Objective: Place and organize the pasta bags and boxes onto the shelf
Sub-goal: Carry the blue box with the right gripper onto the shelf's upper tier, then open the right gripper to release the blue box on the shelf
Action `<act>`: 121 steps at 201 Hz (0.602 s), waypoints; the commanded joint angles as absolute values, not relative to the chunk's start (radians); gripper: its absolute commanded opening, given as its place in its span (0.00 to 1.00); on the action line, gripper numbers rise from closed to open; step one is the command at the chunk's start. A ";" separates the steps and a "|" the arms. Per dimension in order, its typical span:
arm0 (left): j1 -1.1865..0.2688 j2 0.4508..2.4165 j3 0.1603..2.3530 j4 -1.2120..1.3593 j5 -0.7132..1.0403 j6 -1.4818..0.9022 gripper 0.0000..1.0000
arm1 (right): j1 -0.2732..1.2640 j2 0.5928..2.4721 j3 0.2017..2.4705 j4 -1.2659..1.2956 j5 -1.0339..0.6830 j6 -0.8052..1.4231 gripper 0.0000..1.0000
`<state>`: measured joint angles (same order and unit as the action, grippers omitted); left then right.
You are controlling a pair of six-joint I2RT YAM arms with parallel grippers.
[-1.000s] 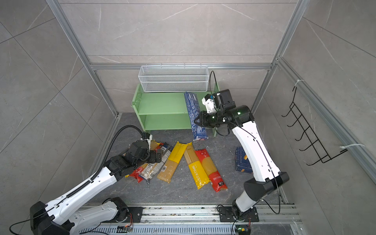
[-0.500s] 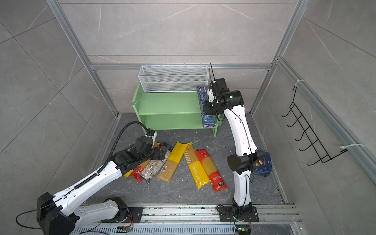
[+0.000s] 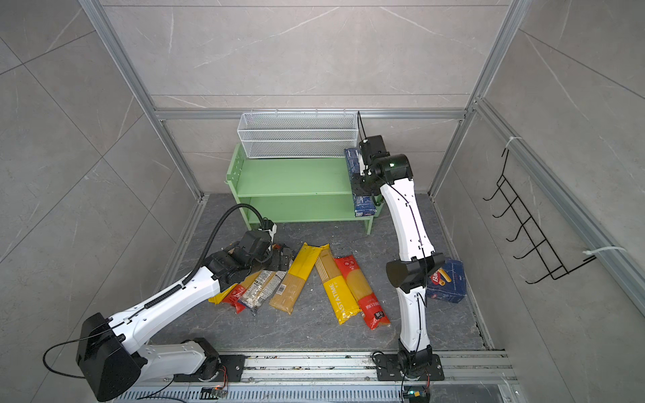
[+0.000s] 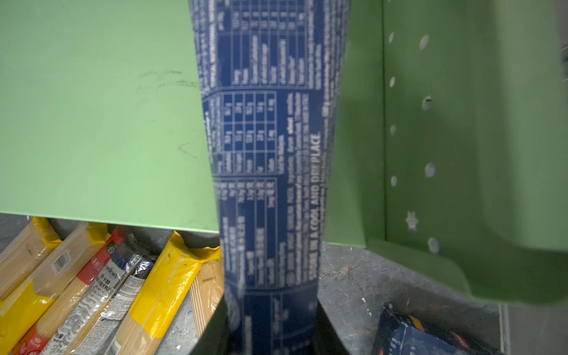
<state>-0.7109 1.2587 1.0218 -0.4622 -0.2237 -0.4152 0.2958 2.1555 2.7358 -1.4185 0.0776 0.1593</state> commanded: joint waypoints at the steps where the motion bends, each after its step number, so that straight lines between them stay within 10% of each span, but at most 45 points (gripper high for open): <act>1: -0.706 1.275 1.074 -0.436 -0.206 -0.386 1.00 | 0.287 2.179 2.784 -1.315 0.136 0.130 0.04; 38: -0.706 1.290 1.094 -0.446 -0.206 -0.387 1.00 | 0.285 2.204 2.812 -1.312 0.145 0.135 0.12; 121: -0.706 1.267 1.099 -0.460 -0.216 -0.396 1.00 | 0.285 2.186 2.809 -1.282 0.120 0.145 0.66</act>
